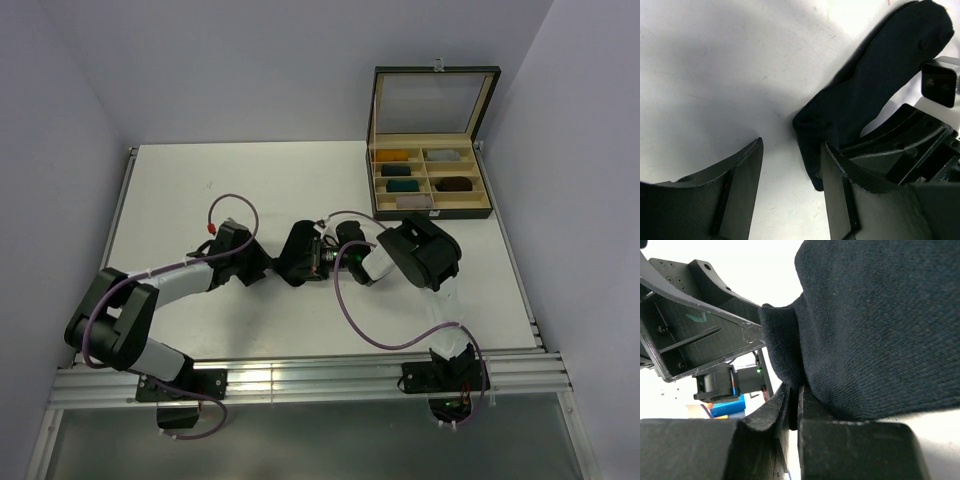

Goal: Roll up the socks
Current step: Roll the sock at the center of the board.

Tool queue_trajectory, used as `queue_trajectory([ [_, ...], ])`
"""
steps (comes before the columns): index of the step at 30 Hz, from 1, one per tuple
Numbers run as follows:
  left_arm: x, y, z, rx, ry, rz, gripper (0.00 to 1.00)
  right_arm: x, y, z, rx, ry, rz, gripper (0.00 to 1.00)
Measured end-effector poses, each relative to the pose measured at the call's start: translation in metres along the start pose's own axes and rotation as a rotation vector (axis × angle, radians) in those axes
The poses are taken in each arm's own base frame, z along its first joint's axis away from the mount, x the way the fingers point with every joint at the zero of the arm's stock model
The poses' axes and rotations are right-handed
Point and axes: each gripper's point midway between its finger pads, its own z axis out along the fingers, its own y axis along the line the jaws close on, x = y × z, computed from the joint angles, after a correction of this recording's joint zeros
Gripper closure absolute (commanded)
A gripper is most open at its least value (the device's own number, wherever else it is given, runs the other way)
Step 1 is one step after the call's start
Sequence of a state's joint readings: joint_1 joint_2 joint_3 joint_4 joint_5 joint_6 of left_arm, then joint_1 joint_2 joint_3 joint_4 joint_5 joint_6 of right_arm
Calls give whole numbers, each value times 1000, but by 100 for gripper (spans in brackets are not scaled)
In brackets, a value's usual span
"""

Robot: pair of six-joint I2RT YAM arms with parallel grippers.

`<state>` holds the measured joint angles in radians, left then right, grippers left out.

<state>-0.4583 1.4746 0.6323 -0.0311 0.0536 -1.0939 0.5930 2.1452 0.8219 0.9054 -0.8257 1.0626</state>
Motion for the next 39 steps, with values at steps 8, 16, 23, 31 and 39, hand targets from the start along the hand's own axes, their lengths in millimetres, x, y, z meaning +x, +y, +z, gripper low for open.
queue_trajectory([
  [8, -1, -5, 8, 2, 5, 3, 50, 0, -1, -1, 5, 3, 26, 96],
  [16, 1, -18, 21, -12, 20, 25, 57, 0, -3, -1, 21, 8, 28, 79],
  [23, 1, -23, 29, -38, 16, 48, 65, -1, 1, -5, 61, 13, -13, 58],
  [31, 0, -27, 35, -50, 23, 75, 66, -16, 13, -27, 307, -41, -209, 53],
  [39, 0, -30, 36, -66, 37, 113, 66, -10, 36, -36, 523, -107, -583, 53],
])
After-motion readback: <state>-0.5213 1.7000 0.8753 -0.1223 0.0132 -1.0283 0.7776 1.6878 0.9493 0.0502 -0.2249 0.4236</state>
